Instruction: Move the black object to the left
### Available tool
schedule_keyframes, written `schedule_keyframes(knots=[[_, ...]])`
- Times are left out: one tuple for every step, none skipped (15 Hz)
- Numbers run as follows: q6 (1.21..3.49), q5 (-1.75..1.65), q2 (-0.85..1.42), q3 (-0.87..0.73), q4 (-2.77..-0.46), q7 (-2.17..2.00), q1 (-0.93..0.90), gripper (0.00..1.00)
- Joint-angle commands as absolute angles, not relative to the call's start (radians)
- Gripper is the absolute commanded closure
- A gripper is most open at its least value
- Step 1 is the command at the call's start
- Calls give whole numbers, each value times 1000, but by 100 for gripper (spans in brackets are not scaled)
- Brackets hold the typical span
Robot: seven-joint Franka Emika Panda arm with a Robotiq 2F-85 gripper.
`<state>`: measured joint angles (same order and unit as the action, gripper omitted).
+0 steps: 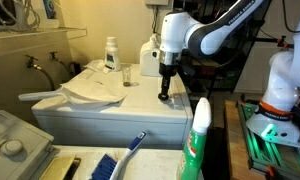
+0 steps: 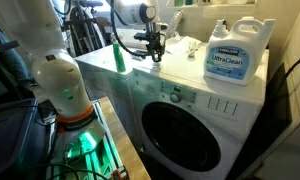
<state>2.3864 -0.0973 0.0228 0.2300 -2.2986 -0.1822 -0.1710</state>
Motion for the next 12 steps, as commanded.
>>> schedule_keyframes(knots=[[2369, -36, -175, 241, -2336, -48, -206, 70], [2348, -15, -211, 246, -2321, -1, -222, 70], [2322, 2, -241, 255, -2300, 37, -246, 70], [2289, 7, -269, 267, -2274, 63, -270, 70], [2261, -2, -265, 286, -2235, 76, -294, 70], [2241, -15, -266, 304, -2202, 91, -314, 70], [2229, -42, -240, 337, -2160, 82, -334, 70], [2226, -51, -220, 359, -2126, 96, -352, 70], [2220, -84, -161, 398, -2072, 82, -365, 70], [2220, -116, -124, 425, -2037, 85, -374, 70], [2220, -150, -64, 448, -1996, 91, -382, 70], [2214, -187, -13, 465, -1959, 101, -390, 70]])
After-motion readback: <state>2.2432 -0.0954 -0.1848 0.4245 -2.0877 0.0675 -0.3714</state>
